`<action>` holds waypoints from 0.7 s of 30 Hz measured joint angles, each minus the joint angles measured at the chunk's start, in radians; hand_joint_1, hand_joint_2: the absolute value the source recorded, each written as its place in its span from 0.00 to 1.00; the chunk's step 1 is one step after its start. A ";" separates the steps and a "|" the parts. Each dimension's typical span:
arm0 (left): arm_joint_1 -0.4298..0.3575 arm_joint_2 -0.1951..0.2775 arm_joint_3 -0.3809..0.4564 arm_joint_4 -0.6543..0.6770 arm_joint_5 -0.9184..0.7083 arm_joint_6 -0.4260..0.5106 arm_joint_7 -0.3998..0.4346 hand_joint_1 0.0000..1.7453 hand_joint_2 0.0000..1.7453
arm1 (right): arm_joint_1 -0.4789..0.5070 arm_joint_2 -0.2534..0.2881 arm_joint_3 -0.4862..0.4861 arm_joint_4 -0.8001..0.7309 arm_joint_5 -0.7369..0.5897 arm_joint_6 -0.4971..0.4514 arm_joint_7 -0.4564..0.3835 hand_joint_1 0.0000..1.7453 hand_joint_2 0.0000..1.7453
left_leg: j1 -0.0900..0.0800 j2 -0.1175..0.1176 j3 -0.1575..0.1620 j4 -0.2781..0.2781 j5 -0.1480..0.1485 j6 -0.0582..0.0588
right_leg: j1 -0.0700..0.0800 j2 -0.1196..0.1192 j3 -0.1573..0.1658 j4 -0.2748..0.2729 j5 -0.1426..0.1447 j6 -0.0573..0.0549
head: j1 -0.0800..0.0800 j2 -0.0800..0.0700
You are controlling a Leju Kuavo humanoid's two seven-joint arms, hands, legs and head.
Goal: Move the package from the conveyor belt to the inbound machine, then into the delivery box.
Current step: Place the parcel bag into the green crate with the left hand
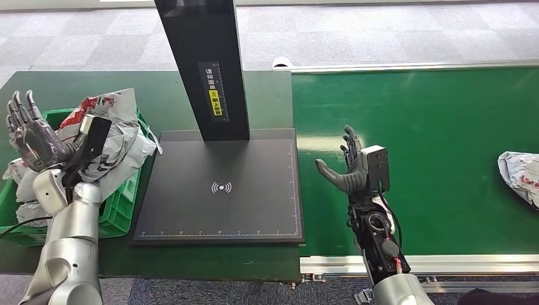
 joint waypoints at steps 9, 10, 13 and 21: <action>-0.007 -0.156 0.171 -0.205 0.114 0.000 -0.334 0.00 0.00 | 0.002 0.000 0.002 -0.010 -0.002 0.000 -0.007 0.00 1.00 | 0.000 0.000 0.000 0.000 0.000 0.000 | 0.000 0.000 0.000 0.000 0.000 0.000 | 0.000 0.000; -0.006 -0.171 0.176 -0.224 0.129 0.000 -0.351 0.00 0.00 | 0.002 0.000 0.002 -0.010 -0.002 0.000 -0.008 0.00 1.00 | 0.000 0.000 0.000 0.000 0.000 0.000 | 0.000 0.000 0.000 0.000 0.000 0.000 | 0.000 0.000; -0.002 -0.211 0.177 -0.279 0.217 0.000 -0.397 0.00 0.00 | 0.002 0.000 0.002 -0.010 -0.002 0.001 -0.011 0.00 1.00 | 0.000 0.000 0.000 0.000 0.000 0.000 | 0.000 0.000 0.000 0.000 0.000 0.000 | 0.000 0.000; 0.063 -0.249 0.027 -0.394 0.555 -0.013 -0.414 0.00 0.00 | 0.002 -0.001 0.001 -0.010 -0.002 0.004 -0.024 0.00 1.00 | 0.000 -0.001 0.000 0.000 0.000 0.000 | 0.000 0.000 0.000 0.000 0.000 0.000 | 0.000 0.000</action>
